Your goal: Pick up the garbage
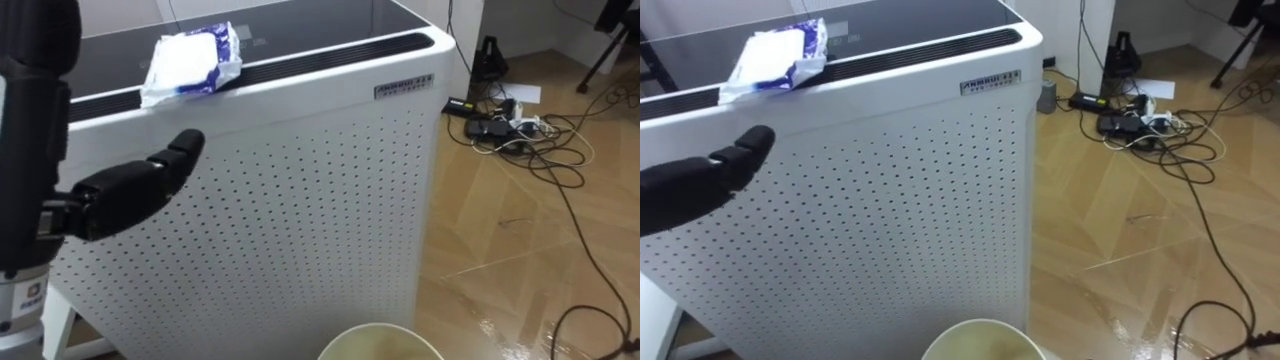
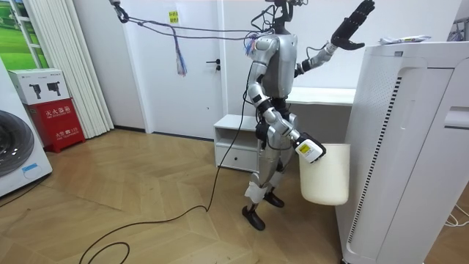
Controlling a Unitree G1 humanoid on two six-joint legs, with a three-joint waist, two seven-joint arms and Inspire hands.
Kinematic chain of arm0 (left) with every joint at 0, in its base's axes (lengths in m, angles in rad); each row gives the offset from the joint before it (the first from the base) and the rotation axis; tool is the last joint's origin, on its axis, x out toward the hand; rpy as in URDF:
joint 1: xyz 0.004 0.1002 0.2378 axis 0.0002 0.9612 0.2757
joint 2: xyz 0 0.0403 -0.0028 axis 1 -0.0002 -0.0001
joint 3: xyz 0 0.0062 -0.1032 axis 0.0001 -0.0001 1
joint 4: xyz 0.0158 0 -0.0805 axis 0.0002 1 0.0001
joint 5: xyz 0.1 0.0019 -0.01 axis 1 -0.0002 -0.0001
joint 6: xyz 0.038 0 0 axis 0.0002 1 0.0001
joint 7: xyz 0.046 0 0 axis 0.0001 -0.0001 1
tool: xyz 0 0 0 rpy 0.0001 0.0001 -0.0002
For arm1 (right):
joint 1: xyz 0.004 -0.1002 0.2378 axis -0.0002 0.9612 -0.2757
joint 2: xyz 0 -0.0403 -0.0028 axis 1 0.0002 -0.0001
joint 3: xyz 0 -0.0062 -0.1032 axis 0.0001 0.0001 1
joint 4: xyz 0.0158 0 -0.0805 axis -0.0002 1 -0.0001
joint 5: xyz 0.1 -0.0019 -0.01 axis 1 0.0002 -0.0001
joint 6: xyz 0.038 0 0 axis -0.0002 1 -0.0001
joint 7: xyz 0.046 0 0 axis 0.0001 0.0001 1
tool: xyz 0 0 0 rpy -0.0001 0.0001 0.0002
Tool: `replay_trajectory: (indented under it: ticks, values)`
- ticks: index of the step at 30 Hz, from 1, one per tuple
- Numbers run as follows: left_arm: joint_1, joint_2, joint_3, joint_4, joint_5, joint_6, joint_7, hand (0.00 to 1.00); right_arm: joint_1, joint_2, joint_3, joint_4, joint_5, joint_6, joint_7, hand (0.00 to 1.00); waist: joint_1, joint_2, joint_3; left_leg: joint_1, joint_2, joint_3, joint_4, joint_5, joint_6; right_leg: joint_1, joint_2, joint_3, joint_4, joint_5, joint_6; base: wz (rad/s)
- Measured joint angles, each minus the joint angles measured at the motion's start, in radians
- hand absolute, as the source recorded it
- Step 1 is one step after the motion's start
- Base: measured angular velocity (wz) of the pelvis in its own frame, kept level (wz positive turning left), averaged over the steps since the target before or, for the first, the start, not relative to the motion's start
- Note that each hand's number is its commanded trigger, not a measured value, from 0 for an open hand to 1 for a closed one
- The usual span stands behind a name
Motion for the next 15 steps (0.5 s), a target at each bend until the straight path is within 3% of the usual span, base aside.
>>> replay_trajectory:
  ticks: [4, 8, 15]
  values:
    - [0.0, 0.014, 0.025, 0.0, 0.044, 0.007, 0.019, 0.0, 0.009, 0.0, -0.01, -0.013, 0.0, 0.0, 0.001, 1.0, 0.006, 0.013, -0.0003, 0.004, 0.0, -0.001, -0.002, 0.0, 0.0, 0.003, 0.0, 0.001, 0.0, 0.0, 0.0, 0.0]
    - [0.0, 0.056, 0.038, 0.0, 0.055, 0.017, 0.021, 0.0, 0.01, -0.005, -0.014, -0.013, 0.0, 0.001, 0.001, 1.0, 0.015, 0.017, 0.0001, 0.004, 0.0, -0.001, -0.002, 0.002, 0.0, 0.003, 0.0, -0.001, 0.001, 0.0, 0.0, 0.0]
    - [0.0, 0.069, 0.038, 0.0, 0.054, 0.04, -0.002, 0.0, 0.01, -0.007, -0.013, -0.008, 0.0, 0.001, 0.012, 1.0, 0.017, 0.013, 0.0029, 0.004, -0.005, -0.003, -0.002, 0.004, 0.003, 0.006, -0.005, -0.003, 0.001, 0.0, 0.0, 0.01]
